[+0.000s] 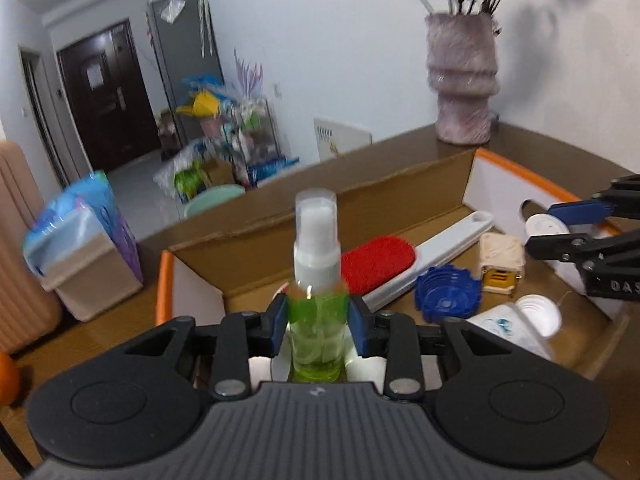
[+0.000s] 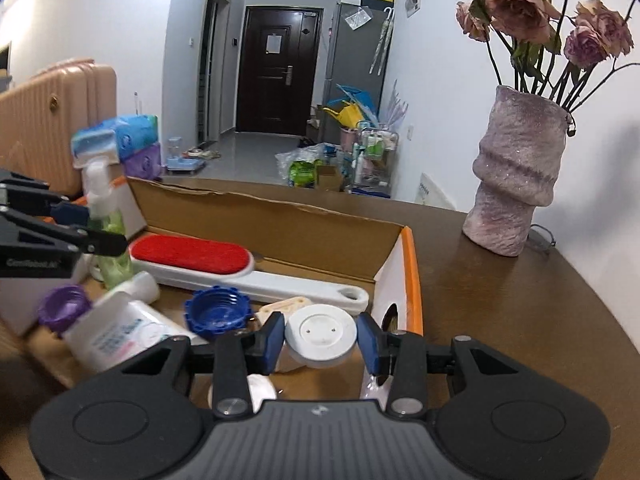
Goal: Organize rigid objects
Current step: 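Lower the bottle and lid into the box and open both grippers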
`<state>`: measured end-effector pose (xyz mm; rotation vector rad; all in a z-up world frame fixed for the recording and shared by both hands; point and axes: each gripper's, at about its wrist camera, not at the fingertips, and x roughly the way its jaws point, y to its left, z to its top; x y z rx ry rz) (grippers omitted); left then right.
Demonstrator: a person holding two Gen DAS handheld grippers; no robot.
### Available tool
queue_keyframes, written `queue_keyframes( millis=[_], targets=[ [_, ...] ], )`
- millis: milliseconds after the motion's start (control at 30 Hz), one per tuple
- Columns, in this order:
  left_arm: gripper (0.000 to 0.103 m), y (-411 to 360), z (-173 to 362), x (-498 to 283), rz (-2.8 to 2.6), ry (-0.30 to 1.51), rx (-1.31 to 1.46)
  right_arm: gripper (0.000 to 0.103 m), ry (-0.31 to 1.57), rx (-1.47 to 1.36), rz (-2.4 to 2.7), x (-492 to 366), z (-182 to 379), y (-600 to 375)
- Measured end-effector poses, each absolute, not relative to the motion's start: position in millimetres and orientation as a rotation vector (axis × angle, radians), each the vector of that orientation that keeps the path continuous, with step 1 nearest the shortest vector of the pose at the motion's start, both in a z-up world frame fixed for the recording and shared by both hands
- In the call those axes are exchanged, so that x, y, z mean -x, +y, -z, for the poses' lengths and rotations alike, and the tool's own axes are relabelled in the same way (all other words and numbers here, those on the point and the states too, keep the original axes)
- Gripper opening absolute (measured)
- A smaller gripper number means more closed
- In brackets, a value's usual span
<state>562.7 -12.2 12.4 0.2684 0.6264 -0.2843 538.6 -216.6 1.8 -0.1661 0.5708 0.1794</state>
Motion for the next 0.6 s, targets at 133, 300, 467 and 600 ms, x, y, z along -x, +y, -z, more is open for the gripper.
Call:
queue_keyframes(
  millis=[133,300,467,600],
  targets=[
    [0.084,-3.1,-16.7,-565.2,0.266,0.604,-0.171,0.044,0.574,0.173,-0.222,-538.3,5.0,-215.8],
    [0.085,2.5,-17.0,-565.8,0.260,0.594,-0.122,0.050,0.545,0.091,-0.210,-538.1,-0.9,-231.8],
    [0.085,9.7,-17.9,-570.2,0.247,0.618,-0.056,0.056,0.523,0.025,-0.218,-538.1,-4.4,-241.1],
    [0.092,15.3,-22.0,-567.4,0.229,0.618,-0.006,0.061,0.517,-0.004,-0.252,-535.7,-11.4,-246.8]
  ],
)
